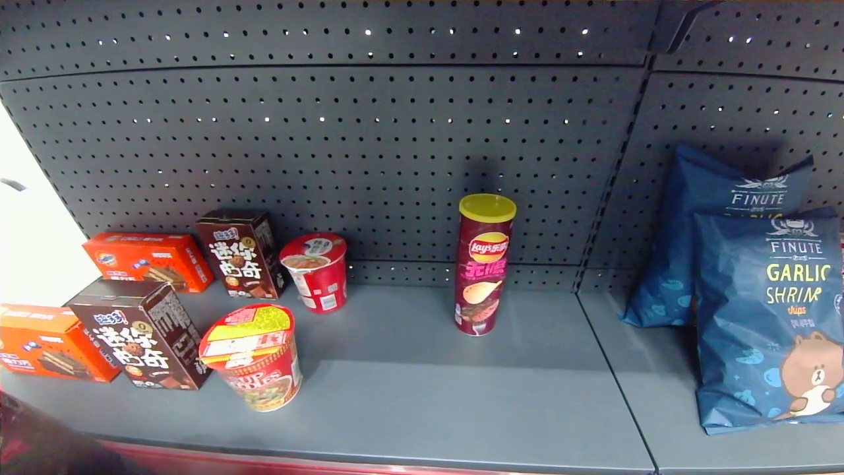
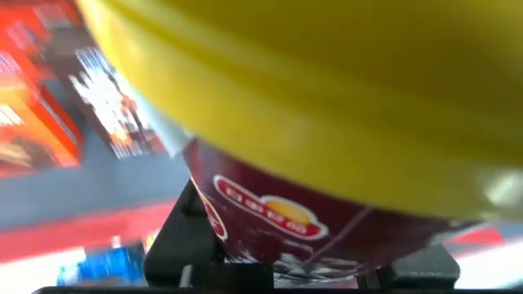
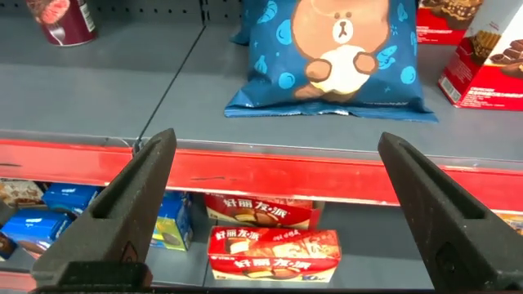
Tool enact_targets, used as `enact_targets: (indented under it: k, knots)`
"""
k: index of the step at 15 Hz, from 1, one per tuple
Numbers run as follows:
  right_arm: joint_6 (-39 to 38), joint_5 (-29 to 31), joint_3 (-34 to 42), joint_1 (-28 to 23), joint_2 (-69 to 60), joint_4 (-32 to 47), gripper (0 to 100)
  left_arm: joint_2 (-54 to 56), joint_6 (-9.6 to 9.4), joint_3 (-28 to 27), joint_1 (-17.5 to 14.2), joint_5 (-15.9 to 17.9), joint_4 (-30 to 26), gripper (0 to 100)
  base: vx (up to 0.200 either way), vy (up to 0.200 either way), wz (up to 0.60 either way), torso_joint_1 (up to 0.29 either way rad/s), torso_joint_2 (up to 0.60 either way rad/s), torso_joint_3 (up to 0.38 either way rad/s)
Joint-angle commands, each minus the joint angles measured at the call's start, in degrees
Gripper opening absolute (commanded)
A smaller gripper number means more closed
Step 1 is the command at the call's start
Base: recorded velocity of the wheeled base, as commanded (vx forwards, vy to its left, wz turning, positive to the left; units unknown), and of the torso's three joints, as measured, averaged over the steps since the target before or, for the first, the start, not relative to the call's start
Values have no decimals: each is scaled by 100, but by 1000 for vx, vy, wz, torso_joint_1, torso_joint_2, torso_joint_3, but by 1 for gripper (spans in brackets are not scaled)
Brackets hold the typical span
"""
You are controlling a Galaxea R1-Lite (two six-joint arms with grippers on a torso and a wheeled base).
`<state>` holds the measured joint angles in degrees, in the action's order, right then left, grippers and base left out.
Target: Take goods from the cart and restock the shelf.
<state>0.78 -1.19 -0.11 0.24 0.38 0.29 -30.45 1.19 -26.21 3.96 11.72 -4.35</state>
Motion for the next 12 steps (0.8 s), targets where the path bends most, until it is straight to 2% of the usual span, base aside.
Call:
enact_targets:
  k: [1,2,3,5,6,8,10,12]
  knots:
    - [-8,58,-15,-95,287,6,100,-31,4,-130,-9,-3,-13,0,0,0,0,0,0,0]
    - [-8,58,-15,-95,287,6,100,-31,4,-130,-9,-3,-13,0,0,0,0,0,0,0]
    - [-579,-267,-1325,72,2036,-73,100,-40,-5,-235,-1,6,-22,0,0,0,0,0,0,0]
    - [-298,-355,-1545,354,2247,-390,100,-40,-5,-192,8,15,-13,0,0,0,0,0,0,0]
    - [142,-408,-1914,811,2889,-495,100,-119,-5,-235,8,15,-4,0,0,0,0,0,0,0]
    - [150,-592,-2538,1329,3495,-504,100,-136,-5,-271,-1,6,40,0,0,0,0,0,0,0]
    - [142,-733,-3144,2067,4190,-486,100,-180,12,-350,8,24,13,0,0,0,0,0,0,0]
    - [159,-759,-3531,2472,4902,-530,100,-347,12,-402,8,33,40,0,0,0,0,0,0,0]
